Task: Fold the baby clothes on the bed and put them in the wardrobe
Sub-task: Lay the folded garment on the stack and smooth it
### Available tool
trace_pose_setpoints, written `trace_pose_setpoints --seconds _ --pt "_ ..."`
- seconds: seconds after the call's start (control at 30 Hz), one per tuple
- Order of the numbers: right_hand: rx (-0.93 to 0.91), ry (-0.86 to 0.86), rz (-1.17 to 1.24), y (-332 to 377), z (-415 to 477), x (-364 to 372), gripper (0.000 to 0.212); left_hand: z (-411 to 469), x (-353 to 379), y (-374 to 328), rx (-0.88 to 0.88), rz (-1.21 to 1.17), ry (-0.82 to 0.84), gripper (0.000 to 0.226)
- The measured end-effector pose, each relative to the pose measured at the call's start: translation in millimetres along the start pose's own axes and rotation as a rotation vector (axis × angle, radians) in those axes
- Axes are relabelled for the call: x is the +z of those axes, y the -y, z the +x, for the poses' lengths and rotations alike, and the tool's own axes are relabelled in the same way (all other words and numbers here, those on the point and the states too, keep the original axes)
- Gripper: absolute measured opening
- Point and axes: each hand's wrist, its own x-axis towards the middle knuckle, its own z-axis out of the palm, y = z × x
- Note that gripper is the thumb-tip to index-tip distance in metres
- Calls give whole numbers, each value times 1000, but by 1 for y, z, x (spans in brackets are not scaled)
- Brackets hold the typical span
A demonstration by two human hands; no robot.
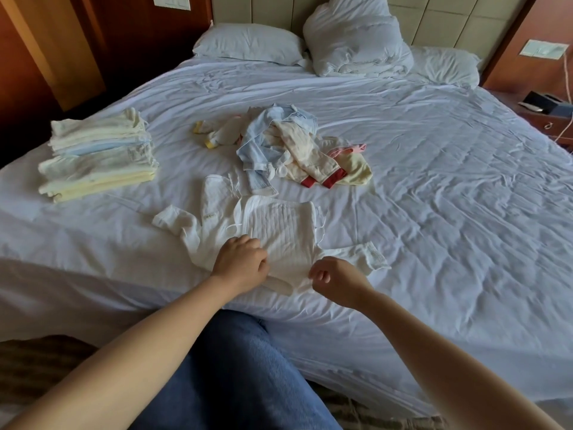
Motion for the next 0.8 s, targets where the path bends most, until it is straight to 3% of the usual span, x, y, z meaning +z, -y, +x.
trace_pose_setpoints --seconds 0.2,0.33,0.43,0.53,0.6,0.67,0.8 --pt "155 -142 -92 -28 -4 -7 23 12 8 -44 185 -185 190 24" --pt "204 -88 -152 -37 -6 -11 43 18 15 -56 133 -217 266 19" --pt "232 -7 -234 -36 -5 -13 52 17 18 -48 83 -151 295 39" --pt "218 -76 -311 -28 3 -16 43 10 18 -33 -18 -109 360 64" --pt "179 -142 -287 -17 11 -17 35 5 13 -24 -6 -126 310 62" --pt "129 -172 -231 -2 23 -18 32 2 6 -12 6 -184 146 48" --pt "8 -169 -130 35 58 -17 32 4 -8 21 -128 -211 -106 27"
